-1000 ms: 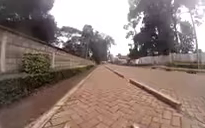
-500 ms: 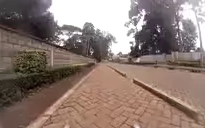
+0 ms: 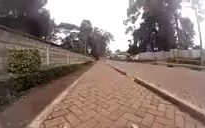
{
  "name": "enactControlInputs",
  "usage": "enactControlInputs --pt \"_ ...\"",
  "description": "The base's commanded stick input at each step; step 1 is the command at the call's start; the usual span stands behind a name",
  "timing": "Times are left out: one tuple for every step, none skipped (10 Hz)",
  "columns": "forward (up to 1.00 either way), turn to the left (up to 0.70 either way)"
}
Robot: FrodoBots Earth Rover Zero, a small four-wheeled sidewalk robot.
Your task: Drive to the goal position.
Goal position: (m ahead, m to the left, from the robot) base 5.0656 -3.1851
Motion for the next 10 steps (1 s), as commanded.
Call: enactControlInputs --pt "0.7 0.0" --pt "0.7 0.0" --pt "0.7 0.0" --pt "0.7 0.0" --pt "0.7 0.0" --pt "0.7 0.0" --pt "0.7 0.0" --pt "0.7 0.0" --pt "0.7 0.0" --pt "0.7 0.0"
